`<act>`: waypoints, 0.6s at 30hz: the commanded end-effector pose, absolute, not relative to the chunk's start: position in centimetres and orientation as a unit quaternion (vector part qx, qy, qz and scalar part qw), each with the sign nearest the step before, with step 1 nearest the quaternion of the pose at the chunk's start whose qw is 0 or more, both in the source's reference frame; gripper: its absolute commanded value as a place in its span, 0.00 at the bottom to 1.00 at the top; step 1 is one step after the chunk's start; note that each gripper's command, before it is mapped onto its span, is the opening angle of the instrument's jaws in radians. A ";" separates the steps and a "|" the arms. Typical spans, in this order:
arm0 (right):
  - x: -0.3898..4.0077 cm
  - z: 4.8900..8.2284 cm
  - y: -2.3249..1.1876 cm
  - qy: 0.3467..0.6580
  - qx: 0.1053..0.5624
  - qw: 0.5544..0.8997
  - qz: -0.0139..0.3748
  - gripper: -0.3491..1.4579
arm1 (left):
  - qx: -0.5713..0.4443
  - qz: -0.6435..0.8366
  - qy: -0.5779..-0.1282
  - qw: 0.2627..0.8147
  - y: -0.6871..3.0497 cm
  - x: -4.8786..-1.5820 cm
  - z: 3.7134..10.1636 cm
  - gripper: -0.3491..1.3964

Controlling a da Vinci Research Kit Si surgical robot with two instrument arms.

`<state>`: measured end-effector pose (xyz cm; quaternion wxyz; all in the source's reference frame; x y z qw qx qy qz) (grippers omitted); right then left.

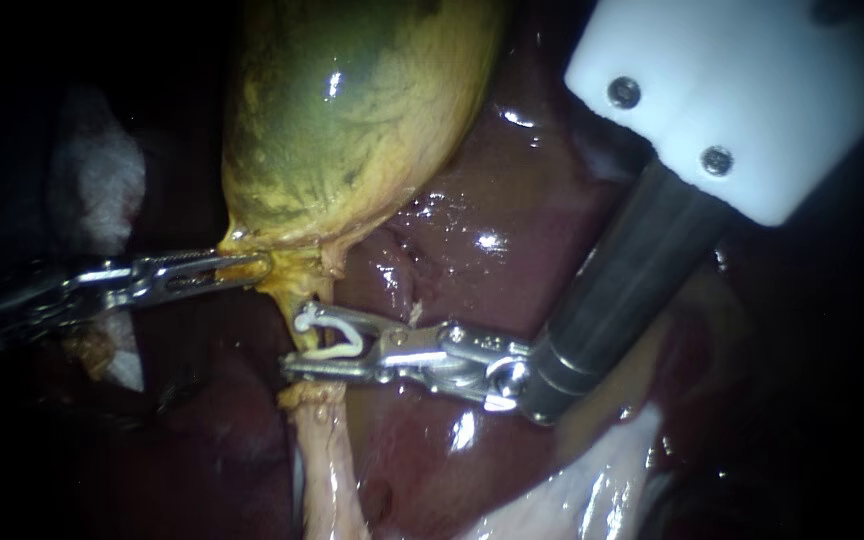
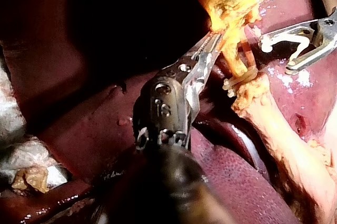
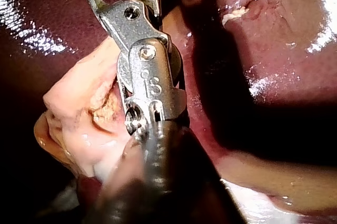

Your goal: Clipping third clip left tube

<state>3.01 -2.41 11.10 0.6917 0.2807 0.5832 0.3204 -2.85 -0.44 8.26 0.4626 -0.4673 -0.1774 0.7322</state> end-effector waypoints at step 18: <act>3.07 11.59 -2.49 0.566 0.291 0.696 0.332 0.47 | -0.468 0.731 -0.178 0.463 -0.43 -2.85 8.24 0.00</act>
